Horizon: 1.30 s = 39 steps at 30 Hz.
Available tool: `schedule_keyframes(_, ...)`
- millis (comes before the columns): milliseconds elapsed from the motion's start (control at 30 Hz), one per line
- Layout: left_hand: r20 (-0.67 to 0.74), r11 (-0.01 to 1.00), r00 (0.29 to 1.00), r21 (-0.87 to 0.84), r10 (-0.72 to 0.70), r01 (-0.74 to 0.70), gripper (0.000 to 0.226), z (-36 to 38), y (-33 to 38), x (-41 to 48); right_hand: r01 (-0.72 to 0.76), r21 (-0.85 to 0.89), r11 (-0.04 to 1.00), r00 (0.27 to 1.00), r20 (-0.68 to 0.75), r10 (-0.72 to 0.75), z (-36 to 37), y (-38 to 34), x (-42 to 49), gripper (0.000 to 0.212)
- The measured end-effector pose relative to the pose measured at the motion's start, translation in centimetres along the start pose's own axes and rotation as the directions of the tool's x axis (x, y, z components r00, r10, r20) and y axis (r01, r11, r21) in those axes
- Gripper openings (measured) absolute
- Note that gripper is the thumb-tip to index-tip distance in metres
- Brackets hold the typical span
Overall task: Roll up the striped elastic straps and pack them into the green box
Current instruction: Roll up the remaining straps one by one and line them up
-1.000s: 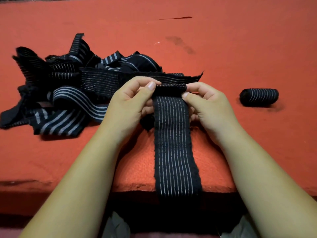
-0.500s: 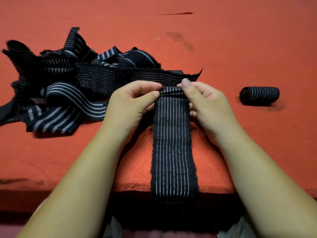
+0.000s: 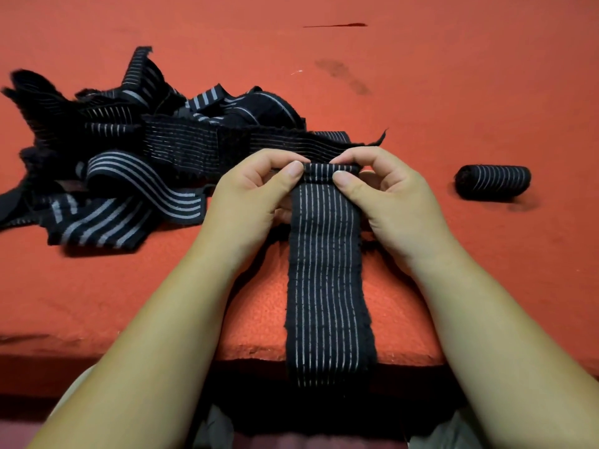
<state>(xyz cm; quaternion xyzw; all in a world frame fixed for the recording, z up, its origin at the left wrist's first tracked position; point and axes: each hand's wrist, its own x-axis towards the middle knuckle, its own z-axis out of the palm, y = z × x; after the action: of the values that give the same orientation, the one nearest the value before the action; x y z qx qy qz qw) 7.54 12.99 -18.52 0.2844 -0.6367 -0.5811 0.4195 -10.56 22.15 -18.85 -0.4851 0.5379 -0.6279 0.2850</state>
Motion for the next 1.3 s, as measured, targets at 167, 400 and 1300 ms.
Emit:
schedule_keyframes(167,0.015,0.999,1.000,-0.044,0.008,-0.007,0.016,0.29,0.16,-0.18,-0.051,0.110,0.993,0.998,-0.030,0.055,-0.14,-0.17,-0.09,0.020)
schedule_keyframes(400,0.032,0.986,0.999,-0.162,-0.039,0.044,0.010,0.50,0.45,-0.25,-0.075,0.128,0.989,0.997,0.003,0.075,-0.12,-0.28,-0.24,0.024)
schedule_keyframes(1300,0.031,0.996,0.999,-0.085,0.008,-0.006,0.024,0.34,-0.02,-0.20,-0.059,0.020,0.998,0.997,-0.043,0.059,-0.27,-0.27,-0.23,0.016)
